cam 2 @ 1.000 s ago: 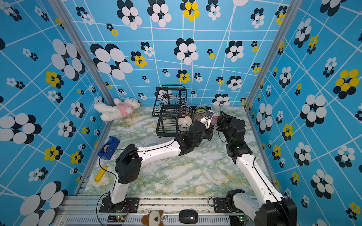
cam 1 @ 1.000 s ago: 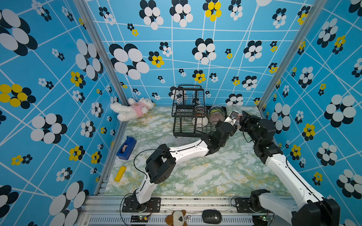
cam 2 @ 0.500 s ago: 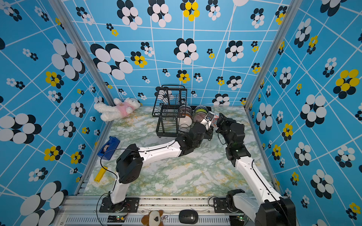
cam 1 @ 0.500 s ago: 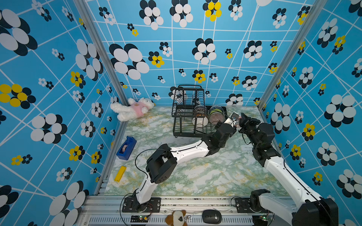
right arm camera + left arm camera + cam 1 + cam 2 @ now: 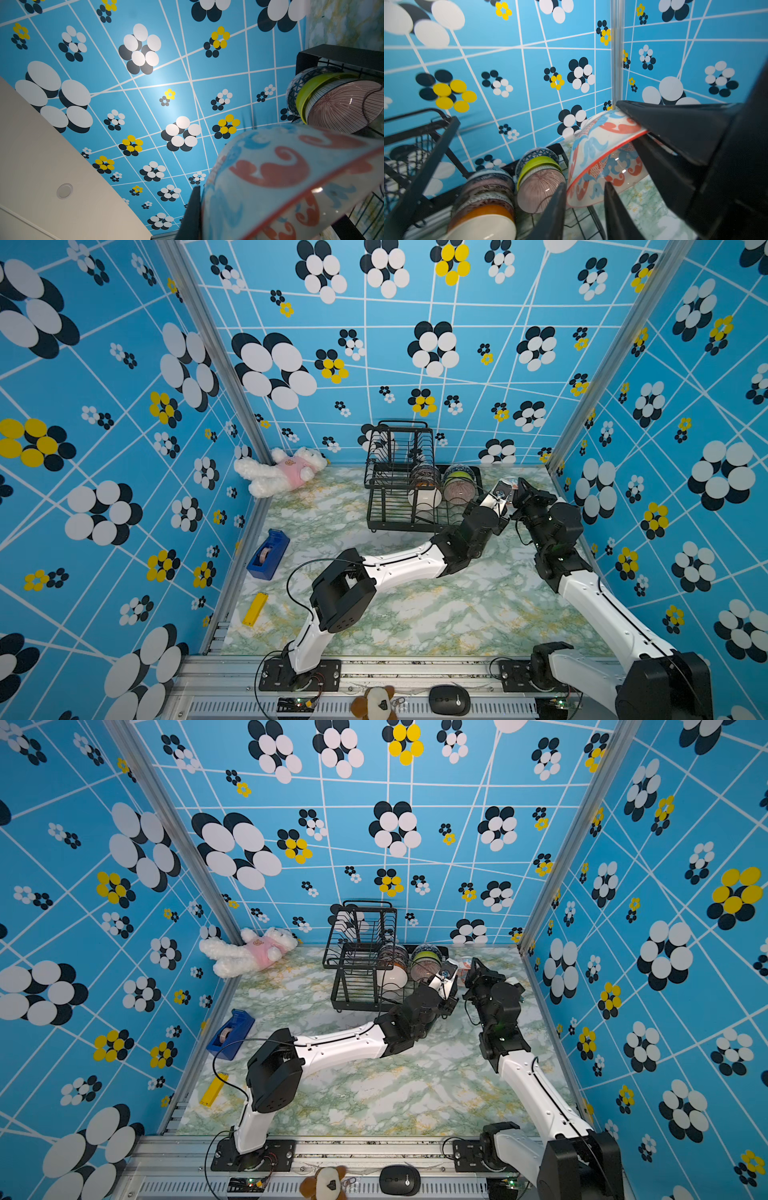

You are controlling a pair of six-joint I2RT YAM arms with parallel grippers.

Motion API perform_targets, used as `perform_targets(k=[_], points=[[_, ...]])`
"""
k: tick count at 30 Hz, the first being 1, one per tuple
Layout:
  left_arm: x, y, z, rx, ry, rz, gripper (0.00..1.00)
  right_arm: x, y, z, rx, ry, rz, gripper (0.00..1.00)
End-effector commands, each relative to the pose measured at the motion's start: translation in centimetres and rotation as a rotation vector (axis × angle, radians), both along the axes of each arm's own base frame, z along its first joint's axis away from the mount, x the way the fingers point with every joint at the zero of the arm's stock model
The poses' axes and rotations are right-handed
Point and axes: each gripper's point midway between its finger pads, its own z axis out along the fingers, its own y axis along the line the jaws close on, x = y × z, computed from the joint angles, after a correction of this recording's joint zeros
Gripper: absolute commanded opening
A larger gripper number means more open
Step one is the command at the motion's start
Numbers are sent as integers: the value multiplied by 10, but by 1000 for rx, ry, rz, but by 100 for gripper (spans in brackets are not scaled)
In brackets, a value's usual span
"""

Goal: Load bowls into a dish rack
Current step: Place the bowl in the dish rack.

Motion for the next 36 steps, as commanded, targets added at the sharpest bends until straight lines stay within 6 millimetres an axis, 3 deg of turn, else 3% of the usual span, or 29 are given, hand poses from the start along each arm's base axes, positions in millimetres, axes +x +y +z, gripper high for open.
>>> perform_targets(k=[1,10,22,25,34,36], points=[[-2,10,38,-88,-14,-6,42,-5,-4,39,-10,-147,-13,0],[0,16,38,-99,8,-4,67,-4,-4,47,-17,-194,-15,0],[10,31,38,-157,91,11,89,-1,-4,54,-71,-217,-15,0],[10,34,39,-167,111,7,100,-1,-3,55,-78,-226,-14,0],[20,51,34,-211,233,15,99,3,-1,52,-89,-232,-3,0],[21,55,37,-207,250,16,99,6,-13,52,-93,-238,-28,0]])
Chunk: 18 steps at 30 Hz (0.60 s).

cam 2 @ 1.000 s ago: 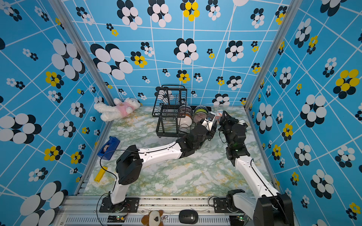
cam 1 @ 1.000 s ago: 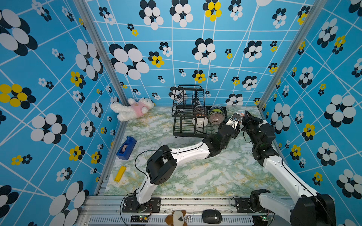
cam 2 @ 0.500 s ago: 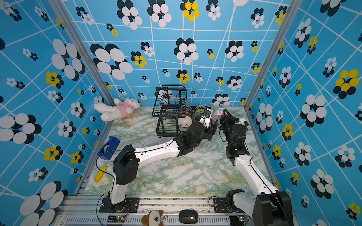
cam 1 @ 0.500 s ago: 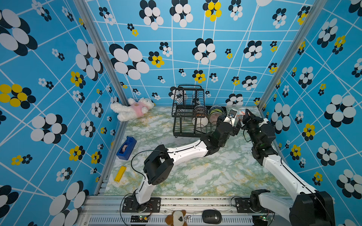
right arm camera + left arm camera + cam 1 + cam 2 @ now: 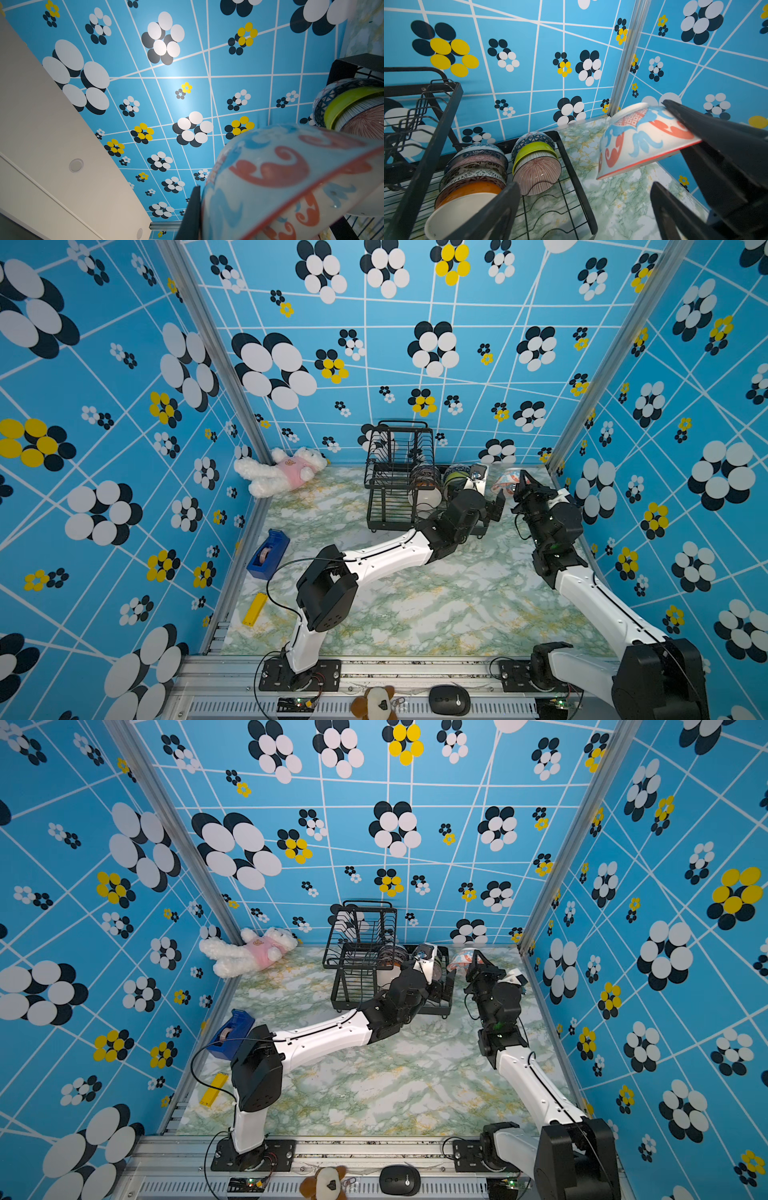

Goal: Load bowls into a dish rack
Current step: Place the bowl in the dish rack.

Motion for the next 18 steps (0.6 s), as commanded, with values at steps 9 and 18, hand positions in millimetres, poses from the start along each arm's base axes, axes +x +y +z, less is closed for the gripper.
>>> perform_targets(k=[9,18], points=[[-1,34,28,-29,132,-19,99,-3,-14,32,-55,-137,-31,0],[-8,60,55,41,100,-23,99,-2,-11,32,-102,-147,-25,0]])
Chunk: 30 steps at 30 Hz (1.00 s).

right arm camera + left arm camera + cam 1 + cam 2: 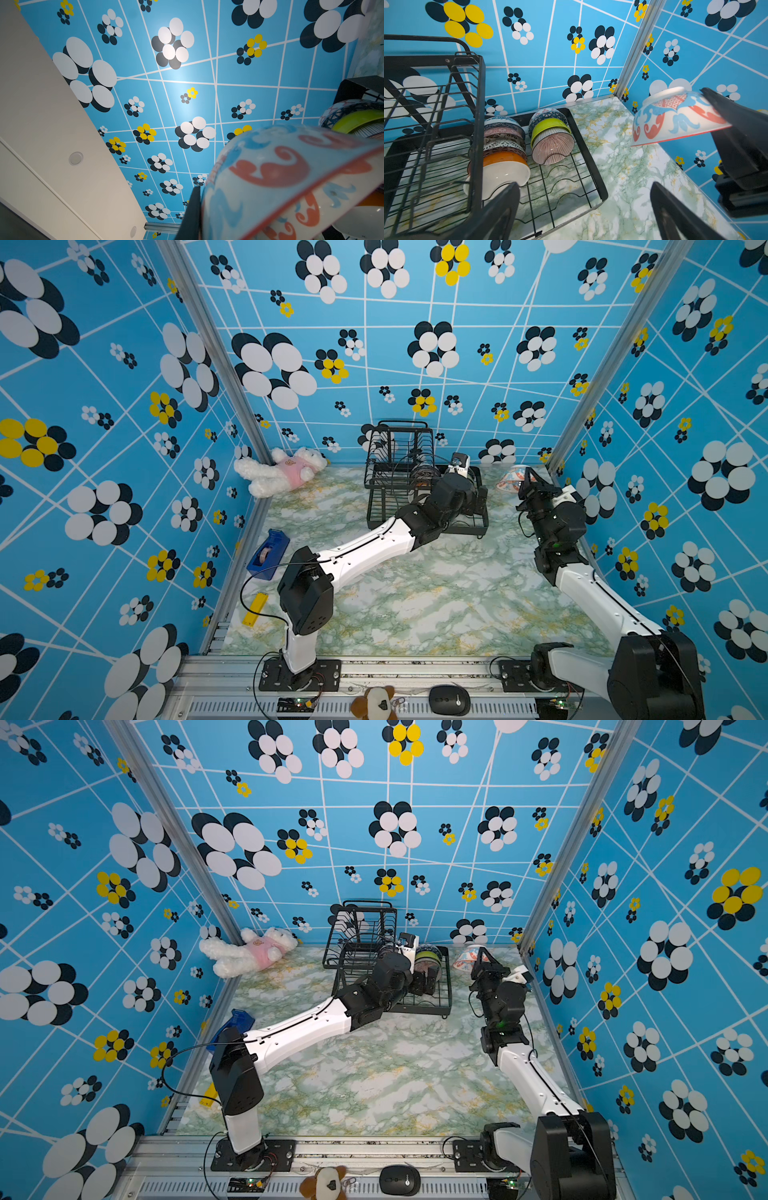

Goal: Load bowls into a dish rack
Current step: Place the bowl in the dish rack.

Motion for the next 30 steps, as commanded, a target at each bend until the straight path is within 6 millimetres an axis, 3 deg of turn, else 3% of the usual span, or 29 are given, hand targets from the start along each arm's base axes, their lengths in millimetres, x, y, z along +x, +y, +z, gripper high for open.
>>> perform_targets(k=[1,9,13,19,22,26,30], points=[[-6,21,45,5,-54,-5,99,-6,2,27,-46,-108,9,0],[-16,64,84,56,-130,17,99,-6,11,29,-138,-120,37,0],[-18,103,98,60,-139,53,99,-4,15,29,-182,-129,53,0],[-13,179,104,25,-117,173,99,5,30,18,-243,-126,111,0],[-13,224,98,-78,-57,233,99,10,37,7,-270,-128,133,0],[-7,297,74,-252,48,358,99,13,46,-10,-323,-118,166,0],[-9,341,41,-447,166,419,99,11,50,-28,-399,-104,175,0]])
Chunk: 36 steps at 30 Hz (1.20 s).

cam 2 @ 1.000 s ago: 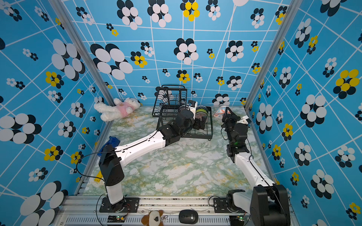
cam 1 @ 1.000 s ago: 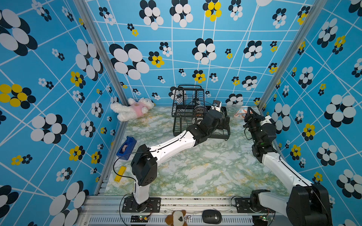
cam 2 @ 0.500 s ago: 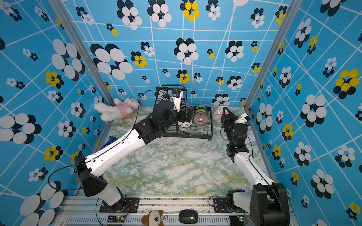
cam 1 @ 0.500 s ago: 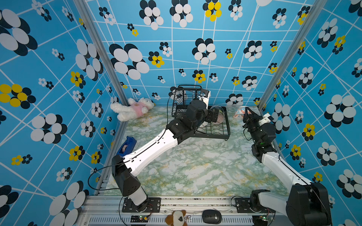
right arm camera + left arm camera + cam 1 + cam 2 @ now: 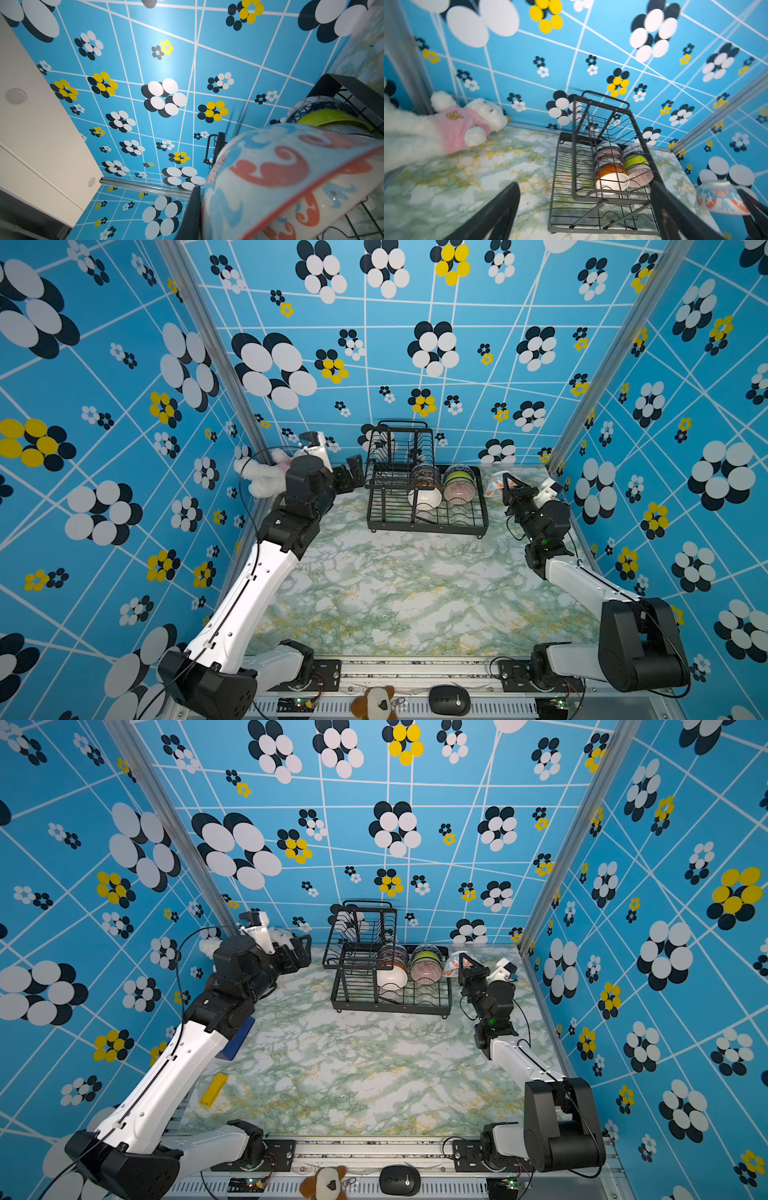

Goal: Load bowls into a dish rack
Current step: Place the bowl in the dish rack.

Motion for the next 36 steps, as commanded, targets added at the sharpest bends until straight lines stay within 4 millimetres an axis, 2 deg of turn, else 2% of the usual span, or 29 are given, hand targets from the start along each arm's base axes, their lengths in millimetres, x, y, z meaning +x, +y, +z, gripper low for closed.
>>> perform_targets(k=[1,3,6,10,14,15,25,31,36], points=[[-10,6,-24,-243,69,-41,99,-10,10,18,-101,-128,33,0],[-15,16,-43,-271,94,-13,99,-10,12,4,-129,-110,39,0],[-18,21,-76,-301,141,11,99,-5,17,-16,-146,-96,62,0],[-14,12,-125,-422,208,-13,99,5,28,-31,-117,-137,115,0],[-14,3,-165,-495,275,-30,99,18,35,-44,-69,-138,162,0],[-15,2,-172,-496,292,-30,99,17,52,-50,-69,-121,198,0],[-25,-22,-223,-535,397,-79,99,32,86,-71,-90,-89,250,0],[-26,-48,-239,-524,435,-131,99,41,102,-70,-115,-96,273,0],[-24,-58,-245,-536,448,-146,99,48,109,-70,-128,-95,276,0]])
